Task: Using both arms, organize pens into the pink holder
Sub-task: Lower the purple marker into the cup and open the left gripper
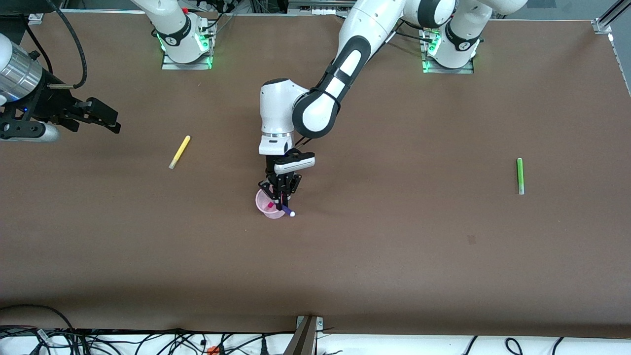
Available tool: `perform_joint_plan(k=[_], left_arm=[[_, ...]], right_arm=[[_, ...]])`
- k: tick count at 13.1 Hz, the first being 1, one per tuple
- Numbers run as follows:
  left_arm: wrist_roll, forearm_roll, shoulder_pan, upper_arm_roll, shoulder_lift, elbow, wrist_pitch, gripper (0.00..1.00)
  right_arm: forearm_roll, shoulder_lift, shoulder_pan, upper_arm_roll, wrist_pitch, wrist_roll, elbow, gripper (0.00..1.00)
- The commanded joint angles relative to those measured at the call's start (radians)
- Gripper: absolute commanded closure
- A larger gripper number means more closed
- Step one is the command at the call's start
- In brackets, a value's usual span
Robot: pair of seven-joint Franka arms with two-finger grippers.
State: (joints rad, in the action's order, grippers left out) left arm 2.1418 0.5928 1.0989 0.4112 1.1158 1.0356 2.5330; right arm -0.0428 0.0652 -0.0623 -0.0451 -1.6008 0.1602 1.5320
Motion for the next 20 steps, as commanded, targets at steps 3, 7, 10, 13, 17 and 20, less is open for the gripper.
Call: perform_joint_plan(k=[3, 7, 10, 13, 17, 20], left_arm=[[0.024, 0.041, 0.006, 0.020, 0.021, -0.034, 0.012, 0.97], [0.026, 0.038, 0.003, 0.021, 0.019, -0.057, 0.010, 0.71], [0.026, 0.035, 0.001, 0.021, 0.016, -0.062, 0.010, 0.52], [0.024, 0.030, -0.002, 0.021, 0.007, -0.062, 0.010, 0.30], [-0.021, -0.118, -0.059, 0.008, -0.094, -0.040, 0.001, 0.17], [-0.211, -0.327, -0.076, -0.003, -0.195, 0.016, -0.011, 0.17]], right_arm=[[0.018, -0.008, 0.016, -0.013, -0.008, -0.008, -0.001, 0.00], [0.018, -0.008, 0.016, -0.013, -0.011, -0.010, -0.001, 0.00], [0.032, -0.008, 0.016, -0.018, -0.018, -0.010, -0.001, 0.00], [0.035, -0.008, 0.015, -0.022, -0.025, -0.010, -0.001, 0.00], [0.034, -0.010, 0.015, -0.022, -0.025, -0.008, -0.001, 0.00], [0.034, -0.008, 0.015, -0.021, -0.025, -0.007, -0.001, 0.00]])
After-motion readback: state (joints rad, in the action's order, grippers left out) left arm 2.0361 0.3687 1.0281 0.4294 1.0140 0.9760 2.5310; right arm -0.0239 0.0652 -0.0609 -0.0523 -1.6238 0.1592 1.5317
